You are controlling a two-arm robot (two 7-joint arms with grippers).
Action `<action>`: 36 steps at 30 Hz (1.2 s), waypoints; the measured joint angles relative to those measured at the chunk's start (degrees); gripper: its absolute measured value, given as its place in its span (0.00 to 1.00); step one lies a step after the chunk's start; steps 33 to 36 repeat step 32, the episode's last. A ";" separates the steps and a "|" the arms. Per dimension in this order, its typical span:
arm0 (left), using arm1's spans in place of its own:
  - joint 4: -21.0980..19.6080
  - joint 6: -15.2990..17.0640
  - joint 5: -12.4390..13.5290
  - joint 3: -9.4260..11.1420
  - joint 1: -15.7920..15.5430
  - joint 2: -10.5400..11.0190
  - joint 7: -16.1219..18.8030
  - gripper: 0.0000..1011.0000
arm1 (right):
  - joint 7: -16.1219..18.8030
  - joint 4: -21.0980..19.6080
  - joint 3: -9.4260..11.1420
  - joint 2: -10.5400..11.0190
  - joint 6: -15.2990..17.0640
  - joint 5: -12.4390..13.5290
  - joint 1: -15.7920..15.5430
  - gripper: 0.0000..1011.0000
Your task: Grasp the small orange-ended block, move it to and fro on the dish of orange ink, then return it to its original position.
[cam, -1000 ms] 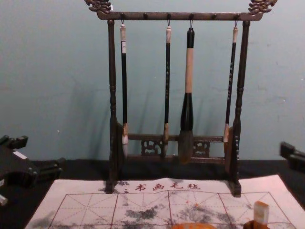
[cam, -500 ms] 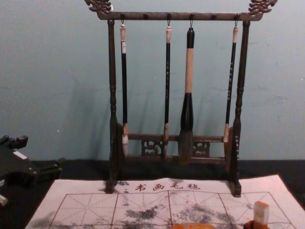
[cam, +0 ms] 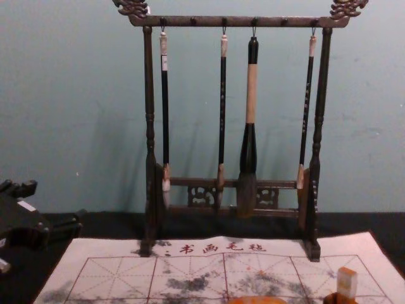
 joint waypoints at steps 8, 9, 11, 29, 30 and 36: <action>0.00 0.00 0.00 0.00 0.00 0.00 0.00 0.99 | -0.01 -0.14 -0.17 0.20 -0.23 -0.08 -0.03 0.99; 0.00 0.00 0.00 0.00 0.00 0.00 0.00 0.99 | -0.01 -0.17 -0.19 0.22 -0.26 -0.09 -0.04 0.99; 0.00 0.00 0.00 0.00 0.00 0.00 0.00 0.99 | -0.01 -0.19 -0.22 0.24 -0.30 -0.11 -0.05 0.99; 0.00 0.00 0.00 0.00 0.00 0.00 0.00 0.99 | -0.01 -0.33 -0.35 0.38 -0.50 -0.24 -0.10 0.99; 0.00 0.00 0.00 0.00 0.00 0.00 0.00 0.99 | -0.01 -0.33 -0.35 0.38 -0.50 -0.24 -0.10 0.99; 0.00 0.00 0.00 0.00 0.00 0.00 0.00 0.99 | -0.01 -0.34 -0.36 0.39 -0.52 -0.26 -0.11 0.99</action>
